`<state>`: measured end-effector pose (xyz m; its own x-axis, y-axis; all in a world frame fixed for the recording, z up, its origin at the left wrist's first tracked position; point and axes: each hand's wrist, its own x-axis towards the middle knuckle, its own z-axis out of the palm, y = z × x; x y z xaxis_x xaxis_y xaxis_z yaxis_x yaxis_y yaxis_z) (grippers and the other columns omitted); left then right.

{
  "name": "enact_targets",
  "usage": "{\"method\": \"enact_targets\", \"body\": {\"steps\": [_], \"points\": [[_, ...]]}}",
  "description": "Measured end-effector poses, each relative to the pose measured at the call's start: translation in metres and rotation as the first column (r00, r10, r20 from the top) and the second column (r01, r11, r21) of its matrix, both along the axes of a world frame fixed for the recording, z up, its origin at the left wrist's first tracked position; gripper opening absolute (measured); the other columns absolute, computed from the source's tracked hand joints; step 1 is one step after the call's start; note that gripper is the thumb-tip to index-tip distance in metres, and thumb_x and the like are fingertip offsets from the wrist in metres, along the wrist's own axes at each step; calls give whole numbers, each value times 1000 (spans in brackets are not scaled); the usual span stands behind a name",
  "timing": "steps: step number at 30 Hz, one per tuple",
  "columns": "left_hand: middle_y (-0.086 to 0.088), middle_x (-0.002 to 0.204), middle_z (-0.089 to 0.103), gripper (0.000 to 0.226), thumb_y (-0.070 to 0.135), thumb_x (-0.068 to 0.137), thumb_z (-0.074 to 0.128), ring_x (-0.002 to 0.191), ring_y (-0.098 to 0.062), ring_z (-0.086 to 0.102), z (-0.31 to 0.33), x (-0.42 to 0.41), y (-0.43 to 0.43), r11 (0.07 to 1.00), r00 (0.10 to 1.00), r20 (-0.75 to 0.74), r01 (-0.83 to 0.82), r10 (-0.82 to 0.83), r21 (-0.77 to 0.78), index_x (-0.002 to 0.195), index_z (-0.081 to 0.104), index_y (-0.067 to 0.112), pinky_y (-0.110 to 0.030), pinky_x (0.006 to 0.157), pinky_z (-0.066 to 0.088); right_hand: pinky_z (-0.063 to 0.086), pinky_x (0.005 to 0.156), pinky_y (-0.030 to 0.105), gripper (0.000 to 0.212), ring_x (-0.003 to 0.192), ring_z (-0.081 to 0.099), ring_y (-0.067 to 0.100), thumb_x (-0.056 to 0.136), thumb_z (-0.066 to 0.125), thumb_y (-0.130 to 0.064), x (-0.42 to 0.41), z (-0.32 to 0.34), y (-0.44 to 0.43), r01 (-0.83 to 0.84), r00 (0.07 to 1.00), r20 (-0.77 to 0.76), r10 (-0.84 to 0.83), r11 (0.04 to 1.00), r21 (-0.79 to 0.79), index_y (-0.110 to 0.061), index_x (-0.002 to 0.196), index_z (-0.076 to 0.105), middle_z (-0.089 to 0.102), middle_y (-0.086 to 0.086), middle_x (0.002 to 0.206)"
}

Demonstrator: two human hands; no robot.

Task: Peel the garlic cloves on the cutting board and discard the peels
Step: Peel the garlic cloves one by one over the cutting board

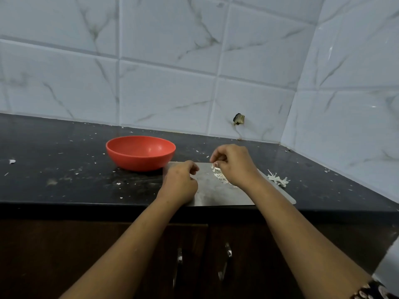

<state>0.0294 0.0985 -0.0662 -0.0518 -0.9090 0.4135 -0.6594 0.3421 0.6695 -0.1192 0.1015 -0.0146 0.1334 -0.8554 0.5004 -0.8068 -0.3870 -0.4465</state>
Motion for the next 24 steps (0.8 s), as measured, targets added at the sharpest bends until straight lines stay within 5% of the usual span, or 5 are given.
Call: {"method": "enact_targets", "body": {"steps": [5,10,13,16,24], "points": [[4,111,68,24,14,89,62,91,-6,59,-1,-1,1,999,1000,15,28,-27,-28,112,68,20,-22,91,46,53,68,32,33,70,64,14,81,49,11,6,-24,2,-48,992,-112,55,997,67,-21,73,45,60,-1,71],[1,90,71,16,25,92,60,83,-10,61,0,-2,3,998,999,34,25,-24,-49,100,73,19,-22,74,45,45,59,9,38,60,59,-5,83,63,6,10,-24,-4,-83,979,188,84,996,-11,-23,74,40,65,6,74],[5,73,62,16,23,93,58,72,-12,57,-1,-1,2,998,997,75,-28,33,-64,91,72,16,-19,61,34,54,70,25,35,62,64,5,81,67,6,14,-38,-6,-125,914,394,100,991,39,-18,76,43,63,8,65],[-3,89,68,20,20,95,52,88,-20,61,1,-4,2,998,986,159,-35,44,-60,97,70,13,-25,69,40,58,77,33,22,71,69,15,82,68,5,11,-43,-9,-204,835,539,113,973,112,-13,82,55,69,11,70],[-6,108,63,27,28,101,35,100,-24,59,-3,-13,13,975,912,367,-119,183,-189,110,56,13,-26,72,34,54,80,36,16,80,68,21,93,59,-9,10,-51,-12,-204,944,290,158,969,138,-9,97,75,73,11,86]]}}
